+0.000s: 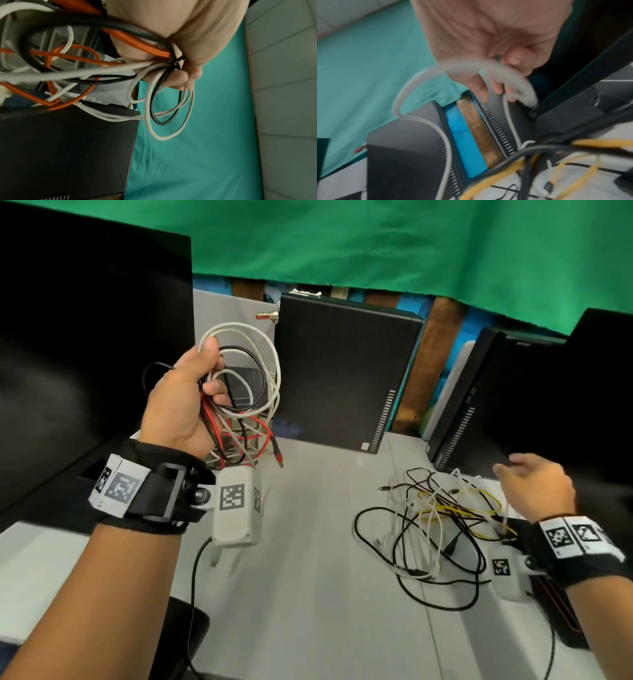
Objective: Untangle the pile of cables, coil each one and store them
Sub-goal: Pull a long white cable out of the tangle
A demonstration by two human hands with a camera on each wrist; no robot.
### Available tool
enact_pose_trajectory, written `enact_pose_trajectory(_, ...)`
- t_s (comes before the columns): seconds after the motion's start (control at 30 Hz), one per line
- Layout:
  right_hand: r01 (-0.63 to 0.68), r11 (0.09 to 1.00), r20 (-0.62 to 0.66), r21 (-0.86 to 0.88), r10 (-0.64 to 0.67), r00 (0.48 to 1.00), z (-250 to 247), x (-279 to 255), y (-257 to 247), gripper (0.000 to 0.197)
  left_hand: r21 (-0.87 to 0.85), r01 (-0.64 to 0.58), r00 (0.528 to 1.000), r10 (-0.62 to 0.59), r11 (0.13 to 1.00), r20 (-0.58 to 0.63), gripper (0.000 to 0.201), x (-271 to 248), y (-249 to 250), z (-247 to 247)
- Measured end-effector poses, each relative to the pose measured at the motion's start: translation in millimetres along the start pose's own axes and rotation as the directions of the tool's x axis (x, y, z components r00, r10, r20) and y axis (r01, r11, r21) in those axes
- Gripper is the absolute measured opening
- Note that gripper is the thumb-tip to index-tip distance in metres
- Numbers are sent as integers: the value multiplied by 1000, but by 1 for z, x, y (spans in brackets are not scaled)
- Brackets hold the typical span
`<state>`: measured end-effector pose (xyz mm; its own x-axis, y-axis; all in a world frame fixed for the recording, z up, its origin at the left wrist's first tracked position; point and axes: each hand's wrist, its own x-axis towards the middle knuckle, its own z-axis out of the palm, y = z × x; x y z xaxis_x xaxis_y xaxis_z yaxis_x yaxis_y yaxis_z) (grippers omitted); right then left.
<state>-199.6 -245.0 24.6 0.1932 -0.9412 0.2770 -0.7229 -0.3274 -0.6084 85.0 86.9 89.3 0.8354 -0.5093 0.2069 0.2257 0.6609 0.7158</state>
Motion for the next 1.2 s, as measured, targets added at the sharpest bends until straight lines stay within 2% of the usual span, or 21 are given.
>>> enact_pose_trajectory(0.07, 101, 994, -6, 46, -101, 995, 4, -15, -12, 41, 1, 18, 1000, -18, 1000, 21, 16, -2, 0, 5)
enact_pose_trajectory(0.13, 217, 963, 10, 159, -221, 975, 7, -32, -24, 33, -12, 62, 997, -61, 998, 49, 15, -6, 0, 12)
enact_pose_trajectory(0.27, 306, 870, 177, 386, -395, 902, 14, -81, -42, 14, -29, 174, 971, -167, 984, 169, 9, -18, -6, 31)
enact_pose_trajectory(0.4, 314, 809, 262, 498, -485, 834, 15, -109, -48, 13, 21, 292, 896, -281, 956, 344, 10, -27, -20, 46)
enact_pose_trajectory(0.57, 266, 709, 214, 653, -510, 833, 11, -91, -84, 14, 98, 361, 789, -360, 927, 497, 21, -26, -39, 43)
enact_pose_trajectory(0.63, 251, 723, 283, 644, -530, 800, 14, -83, -104, 14, 94, 372, 740, -356, 923, 571, 18, -23, -44, 37)
enact_pose_trajectory(0.67, 283, 738, 340, 613, -569, 748, 18, -80, -112, 17, 81, 373, 718, -343, 924, 605, 15, -22, -46, 34)
enact_pose_trajectory(0.7, 348, 748, 414, 566, -622, 665, 22, -77, -118, 27, 63, 373, 704, -326, 926, 631, 13, -21, -47, 32)
enact_pose_trajectory(0.73, 424, 744, 502, 516, -664, 554, 27, -74, -123, 40, 38, 375, 696, -309, 926, 648, 12, -20, -48, 29)
enact_pose_trajectory(0.8, 510, 736, 687, 444, -645, 333, 39, -75, -131, 58, -25, 389, 700, -278, 921, 658, 12, -18, -48, 22)
enact_pose_trajectory(0.83, 519, 738, 742, 431, -618, 261, 43, -78, -134, 57, -59, 400, 704, -266, 914, 659, 13, -16, -48, 19)
enact_pose_trajectory(0.87, 523, 732, 758, 436, -612, 225, 47, -80, -136, 49, -92, 417, 700, -255, 904, 667, 12, -14, -48, 16)
enact_pose_trajectory(0.9, 524, 721, 741, 454, -632, 228, 49, -83, -139, 39, -124, 438, 690, -244, 890, 682, 13, -12, -47, 13)
enact_pose_trajectory(0.97, 518, 696, 645, 496, -696, 316, 50, -82, -142, 21, -145, 443, 690, -233, 884, 686, 21, -7, -43, 7)
enact_pose_trajectory(1.0, 513, 696, 595, 502, -708, 380, 48, -78, -142, 17, -113, 405, 716, -237, 907, 657, 31, -5, -40, 2)
enact_pose_trajectory(1.07, 479, 729, 497, 489, -684, 533, 43, -64, -139, 13, 20, 302, 798, -264, 953, 542, 50, -1, -33, -10)
enact_pose_trajectory(1.13, 372, 784, 403, 497, -588, 701, 36, -45, -132, 17, 110, 249, 892, -272, 962, 361, 53, 4, -29, -29)
enact_pose_trajectory(1.2, 207, 816, 343, 540, -438, 831, 32, -27, -120, 24, 136, 231, 946, -255, 963, 200, 51, 10, -30, -48)
